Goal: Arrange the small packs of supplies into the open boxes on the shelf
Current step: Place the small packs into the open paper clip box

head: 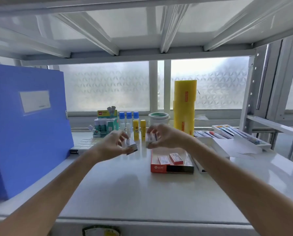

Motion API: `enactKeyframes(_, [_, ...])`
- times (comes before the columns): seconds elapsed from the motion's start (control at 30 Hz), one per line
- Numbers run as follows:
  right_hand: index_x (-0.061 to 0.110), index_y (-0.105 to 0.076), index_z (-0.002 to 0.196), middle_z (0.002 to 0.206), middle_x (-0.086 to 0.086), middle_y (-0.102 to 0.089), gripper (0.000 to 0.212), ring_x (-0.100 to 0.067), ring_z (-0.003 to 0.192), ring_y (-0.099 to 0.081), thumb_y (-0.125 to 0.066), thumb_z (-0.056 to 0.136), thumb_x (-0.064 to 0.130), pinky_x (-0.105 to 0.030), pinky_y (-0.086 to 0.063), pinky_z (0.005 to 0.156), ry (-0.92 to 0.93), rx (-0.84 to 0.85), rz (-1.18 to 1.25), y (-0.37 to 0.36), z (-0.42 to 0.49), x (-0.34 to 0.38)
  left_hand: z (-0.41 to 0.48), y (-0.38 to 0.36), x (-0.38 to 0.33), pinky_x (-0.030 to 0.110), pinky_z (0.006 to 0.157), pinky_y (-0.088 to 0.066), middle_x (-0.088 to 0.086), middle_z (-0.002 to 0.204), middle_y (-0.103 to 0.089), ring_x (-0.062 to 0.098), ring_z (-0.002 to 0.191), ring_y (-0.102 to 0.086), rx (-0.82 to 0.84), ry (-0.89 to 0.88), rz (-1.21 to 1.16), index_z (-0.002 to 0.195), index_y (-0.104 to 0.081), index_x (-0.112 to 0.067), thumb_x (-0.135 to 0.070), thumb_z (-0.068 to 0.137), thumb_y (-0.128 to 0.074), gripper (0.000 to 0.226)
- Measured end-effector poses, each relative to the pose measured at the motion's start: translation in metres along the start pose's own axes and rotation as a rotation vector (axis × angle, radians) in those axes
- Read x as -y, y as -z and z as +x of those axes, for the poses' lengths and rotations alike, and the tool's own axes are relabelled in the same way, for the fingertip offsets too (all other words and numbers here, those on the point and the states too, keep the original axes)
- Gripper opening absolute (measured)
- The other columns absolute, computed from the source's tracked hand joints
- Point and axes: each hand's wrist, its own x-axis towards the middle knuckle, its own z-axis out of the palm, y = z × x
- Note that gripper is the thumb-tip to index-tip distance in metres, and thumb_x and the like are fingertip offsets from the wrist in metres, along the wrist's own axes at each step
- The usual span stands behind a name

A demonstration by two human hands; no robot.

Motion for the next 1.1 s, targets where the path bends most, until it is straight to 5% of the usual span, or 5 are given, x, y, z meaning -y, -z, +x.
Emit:
enactKeyframes(0.1, [0.01,-0.058,0.113,0.096,-0.004,-0.059,0.05,-0.014,0.077,-0.059,-0.082,0.069,0.014,-0.019,-0.049,0.064,-0.115,-0.145,-0.042,0.074,-0.036,-0.049,0.018,-0.02,-0.063,0.032,0.093,-0.053,0.009,0.116,-0.056,0.024,0.106,-0.059,0.009,-0.194,-0.068,0.125,-0.055,-0.004,-0.032,0.084,-0.072,0.052])
enactKeyframes(0.37, [0.017,-0.065,0.11,0.112,-0.013,-0.064,0.042,-0.023,0.102,-0.06,-0.079,0.071,0.015,-0.042,-0.049,0.093,-0.251,-0.034,-0.089,0.094,-0.08,-0.133,0.058,-0.125,-0.168,0.029,0.092,-0.046,0.011,0.119,-0.056,0.019,0.102,-0.054,0.155,-0.395,-0.13,0.123,-0.06,-0.008,-0.026,0.085,-0.071,0.043])
enactKeyframes(0.5, [0.027,-0.057,0.124,0.127,0.002,-0.059,0.046,-0.019,0.118,-0.053,-0.067,0.08,0.035,-0.033,-0.041,0.101,-0.26,0.08,-0.335,0.078,-0.087,-0.141,0.057,-0.124,-0.152,0.025,0.099,-0.041,0.01,0.132,-0.06,0.014,0.117,-0.053,0.206,-0.364,-0.164,0.131,-0.058,-0.007,-0.031,0.091,-0.064,0.047])
enactKeyframes(0.7, [0.009,-0.062,0.123,0.126,-0.007,-0.064,0.036,-0.025,0.115,-0.06,-0.063,0.087,0.009,-0.037,-0.047,0.102,-0.117,-0.227,-0.114,0.091,-0.084,-0.107,0.069,-0.068,-0.073,0.027,0.092,-0.052,0.013,0.121,-0.065,0.026,0.115,-0.062,0.075,-0.189,-0.172,0.122,-0.06,-0.002,-0.023,0.092,-0.061,0.036])
enactKeyframes(1.1, [0.011,-0.061,0.125,0.129,-0.006,-0.062,0.053,-0.021,0.117,-0.057,-0.077,0.075,0.017,-0.027,-0.042,0.096,-0.162,0.183,-0.24,0.006,-0.032,-0.059,0.062,-0.087,-0.041,0.009,0.074,-0.046,0.008,0.118,-0.071,0.017,0.101,-0.064,0.261,-0.114,-0.012,0.122,-0.068,-0.004,-0.021,0.078,-0.079,0.049])
